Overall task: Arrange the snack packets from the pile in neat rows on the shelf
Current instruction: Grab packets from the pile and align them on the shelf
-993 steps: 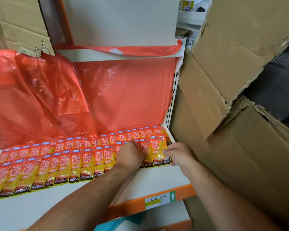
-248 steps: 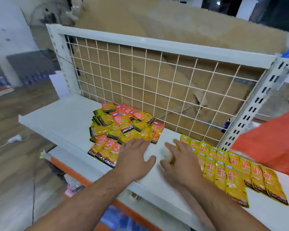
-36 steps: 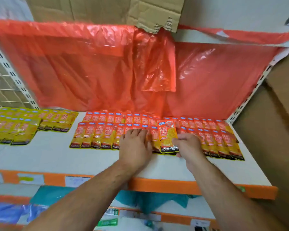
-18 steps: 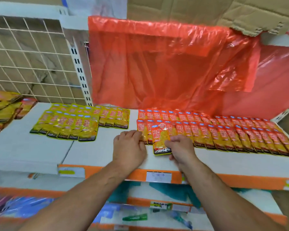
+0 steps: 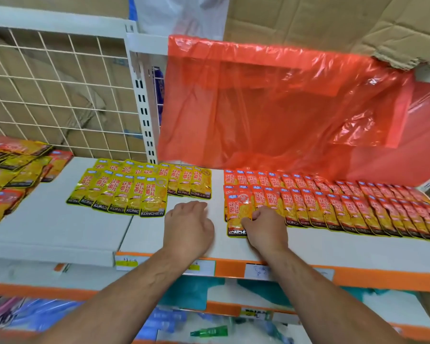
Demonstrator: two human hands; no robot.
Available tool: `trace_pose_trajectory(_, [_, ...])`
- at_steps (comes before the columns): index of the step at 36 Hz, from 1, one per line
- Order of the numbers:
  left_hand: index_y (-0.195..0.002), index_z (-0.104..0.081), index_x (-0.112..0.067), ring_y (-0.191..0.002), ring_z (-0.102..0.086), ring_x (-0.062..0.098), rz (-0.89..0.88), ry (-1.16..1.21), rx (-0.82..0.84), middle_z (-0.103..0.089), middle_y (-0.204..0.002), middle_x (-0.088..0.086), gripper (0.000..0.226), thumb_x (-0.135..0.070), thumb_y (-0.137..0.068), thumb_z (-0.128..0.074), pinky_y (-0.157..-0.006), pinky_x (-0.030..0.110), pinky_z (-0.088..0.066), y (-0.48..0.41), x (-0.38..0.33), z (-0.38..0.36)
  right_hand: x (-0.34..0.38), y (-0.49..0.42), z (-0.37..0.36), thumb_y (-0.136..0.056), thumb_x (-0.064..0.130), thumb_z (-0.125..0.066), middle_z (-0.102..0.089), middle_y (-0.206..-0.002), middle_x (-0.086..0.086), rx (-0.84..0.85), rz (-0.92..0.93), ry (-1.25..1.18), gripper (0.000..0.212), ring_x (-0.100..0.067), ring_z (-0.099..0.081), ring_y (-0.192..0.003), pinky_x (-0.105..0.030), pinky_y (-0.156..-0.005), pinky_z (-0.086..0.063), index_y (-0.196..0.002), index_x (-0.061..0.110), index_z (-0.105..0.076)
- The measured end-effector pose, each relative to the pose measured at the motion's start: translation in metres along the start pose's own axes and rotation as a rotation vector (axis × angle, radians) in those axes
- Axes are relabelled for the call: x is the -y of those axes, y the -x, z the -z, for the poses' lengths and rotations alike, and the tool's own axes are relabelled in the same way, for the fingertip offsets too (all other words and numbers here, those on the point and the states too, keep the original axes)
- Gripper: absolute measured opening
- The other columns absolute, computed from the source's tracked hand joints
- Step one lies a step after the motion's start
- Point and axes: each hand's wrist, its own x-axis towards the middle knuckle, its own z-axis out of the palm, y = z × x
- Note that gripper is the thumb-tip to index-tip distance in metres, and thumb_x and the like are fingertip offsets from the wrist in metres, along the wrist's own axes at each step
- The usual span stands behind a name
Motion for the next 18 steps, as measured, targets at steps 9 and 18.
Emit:
trace_pose_trajectory(9, [-0.115,-0.069,-0.018,-0.1,-0.062,0.028,0.038,0.015,0.121,-0.071,-0.11,-0.001,0.045,-0.034,-0.079,-0.048,-0.088,0.041,-0.047,-0.001,-0.001,0.007,0.003,0.001,-0.004,-0.085,0.033,-0.066,-0.059,-0.07,0.001,-0.022,0.031,0.104,0.022,-0.019,-0.054,-0.063,-0.029,-0.053,-0.04,-0.079,0.014,-0.057])
trace_pose_trajectory(18, [-0.118,-0.068,-0.018,-0.102,-0.061,0.027,0.07,0.007,0.123,-0.07,-0.113,-0.001,0.047,-0.034,-0.078,-0.049,-0.091,0.04,-0.047,0.005,-0.001,0.013,0.002,0.0,-0.005,-0.086,0.036,-0.065,-0.058,-0.069,0.001,-0.002,0.06,0.148,0.024,-0.018,-0.054,-0.064,-0.026,-0.049,-0.033,-0.078,0.015,-0.057])
